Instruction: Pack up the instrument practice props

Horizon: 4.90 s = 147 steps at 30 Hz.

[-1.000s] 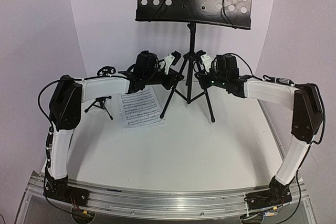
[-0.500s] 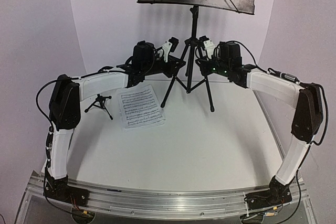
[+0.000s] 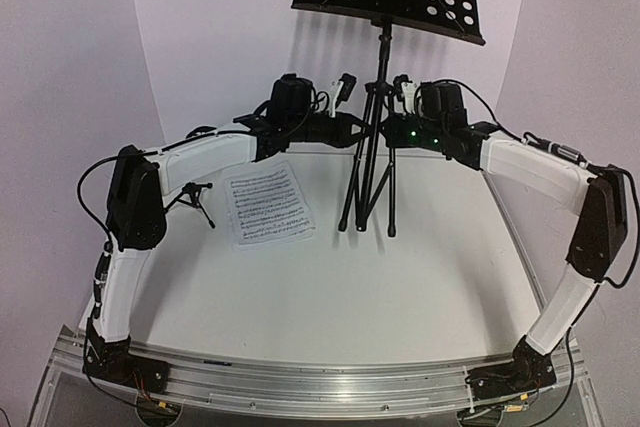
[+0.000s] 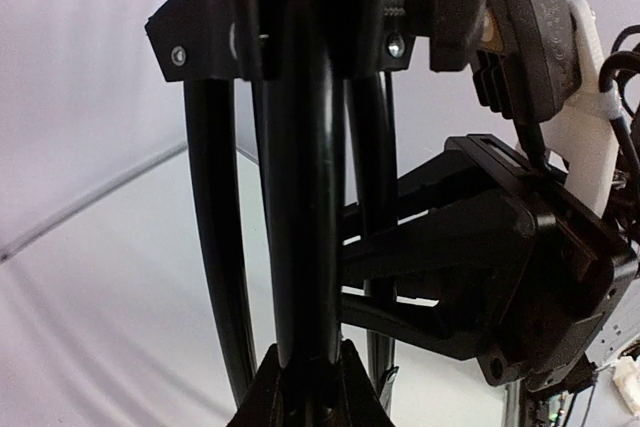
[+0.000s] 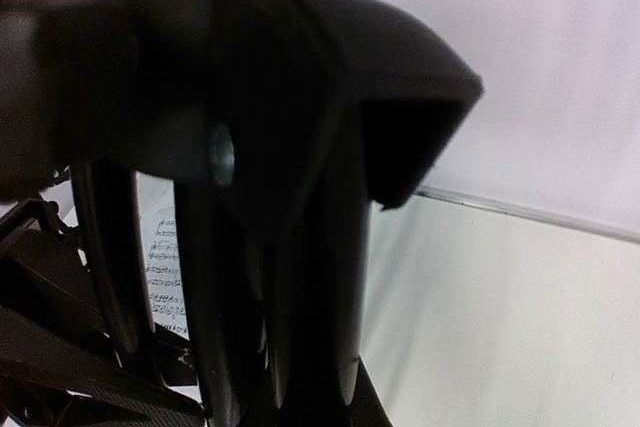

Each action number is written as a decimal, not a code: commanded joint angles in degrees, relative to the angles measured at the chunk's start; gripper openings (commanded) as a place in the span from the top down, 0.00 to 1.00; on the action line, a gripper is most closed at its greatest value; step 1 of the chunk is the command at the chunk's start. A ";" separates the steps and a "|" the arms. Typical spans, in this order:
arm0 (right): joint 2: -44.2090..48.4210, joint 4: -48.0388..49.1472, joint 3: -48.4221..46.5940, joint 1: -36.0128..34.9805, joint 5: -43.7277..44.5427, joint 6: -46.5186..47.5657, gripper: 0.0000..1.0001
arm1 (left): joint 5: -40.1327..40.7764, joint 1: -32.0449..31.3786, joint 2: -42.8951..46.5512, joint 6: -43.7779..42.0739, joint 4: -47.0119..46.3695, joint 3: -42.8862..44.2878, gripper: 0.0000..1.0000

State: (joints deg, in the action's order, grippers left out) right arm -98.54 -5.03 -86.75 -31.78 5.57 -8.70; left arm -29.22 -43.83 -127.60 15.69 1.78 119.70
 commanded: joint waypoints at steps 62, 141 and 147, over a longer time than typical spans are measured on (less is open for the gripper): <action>9.70 -10.22 23.49 -16.81 -2.32 -46.68 1.00 | -14.62 -12.10 10.33 34.69 -10.87 -38.32 1.00; -10.41 -37.14 10.46 -18.37 5.14 -29.28 0.52 | 8.39 5.03 44.00 6.96 23.03 -56.15 0.04; -8.54 -37.35 12.30 -16.74 4.22 -23.31 0.51 | 16.47 5.06 63.15 -3.16 11.22 -74.58 0.03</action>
State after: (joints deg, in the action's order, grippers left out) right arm -110.02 -39.80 -76.44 -50.50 6.63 -44.55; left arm -20.35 -38.72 -74.99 22.41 23.48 52.88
